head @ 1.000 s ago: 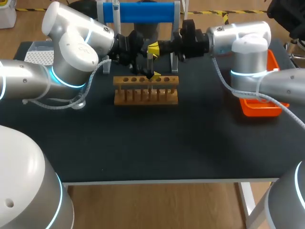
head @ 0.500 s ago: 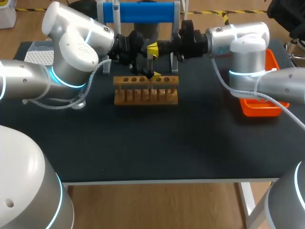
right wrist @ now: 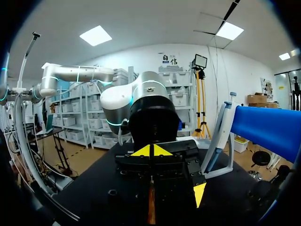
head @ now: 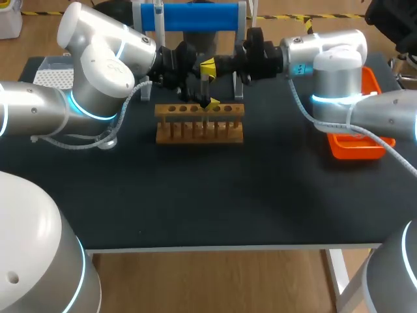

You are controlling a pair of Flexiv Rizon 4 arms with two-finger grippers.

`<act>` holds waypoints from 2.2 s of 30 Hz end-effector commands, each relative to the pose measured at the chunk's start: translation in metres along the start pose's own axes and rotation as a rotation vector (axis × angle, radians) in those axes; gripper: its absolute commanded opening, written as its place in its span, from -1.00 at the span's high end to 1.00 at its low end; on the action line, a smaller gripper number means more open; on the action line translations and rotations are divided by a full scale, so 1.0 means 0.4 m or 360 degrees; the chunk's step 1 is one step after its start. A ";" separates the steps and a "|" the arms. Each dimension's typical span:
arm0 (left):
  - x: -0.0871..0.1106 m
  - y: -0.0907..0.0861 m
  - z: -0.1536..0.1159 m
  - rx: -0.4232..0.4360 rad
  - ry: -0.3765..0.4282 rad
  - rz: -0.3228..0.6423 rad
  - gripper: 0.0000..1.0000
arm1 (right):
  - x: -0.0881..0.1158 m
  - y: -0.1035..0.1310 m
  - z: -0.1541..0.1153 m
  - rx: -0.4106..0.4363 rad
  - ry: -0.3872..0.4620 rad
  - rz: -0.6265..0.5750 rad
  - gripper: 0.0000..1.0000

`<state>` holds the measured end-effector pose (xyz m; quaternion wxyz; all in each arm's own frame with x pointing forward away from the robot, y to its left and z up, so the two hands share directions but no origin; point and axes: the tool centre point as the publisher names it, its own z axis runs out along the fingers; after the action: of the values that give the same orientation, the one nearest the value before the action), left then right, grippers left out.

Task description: Invert the test tube, pick up the pipette, mount the tip to pipette, aspirate from beaker and dispense into the tube, eject the tip, return the pipette, and cap with the stopper.

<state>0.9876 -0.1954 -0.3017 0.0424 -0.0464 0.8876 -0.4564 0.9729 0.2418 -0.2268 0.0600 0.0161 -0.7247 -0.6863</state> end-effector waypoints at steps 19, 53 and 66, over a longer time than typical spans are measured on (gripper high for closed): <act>-0.002 -0.001 0.001 -0.0005 0.0004 -0.0001 -1.00 | -0.009 0.062 -0.044 -0.0044 -0.0016 -0.0093 1.00; -0.002 -0.001 0.001 -0.0005 0.0004 -0.0001 -1.00 | 0.012 -0.076 -0.250 0.0398 -0.0296 -0.0235 -1.00; 0.006 0.019 -0.028 0.0014 -0.0030 -0.0017 -1.00 | 0.012 -0.076 -0.250 0.0398 -0.0296 -0.0235 -1.00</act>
<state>0.9898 -0.1879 -0.3021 0.0451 -0.0541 0.8866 -0.4572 0.9783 0.1401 -0.2524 -0.0593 0.0137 -0.8030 -0.5928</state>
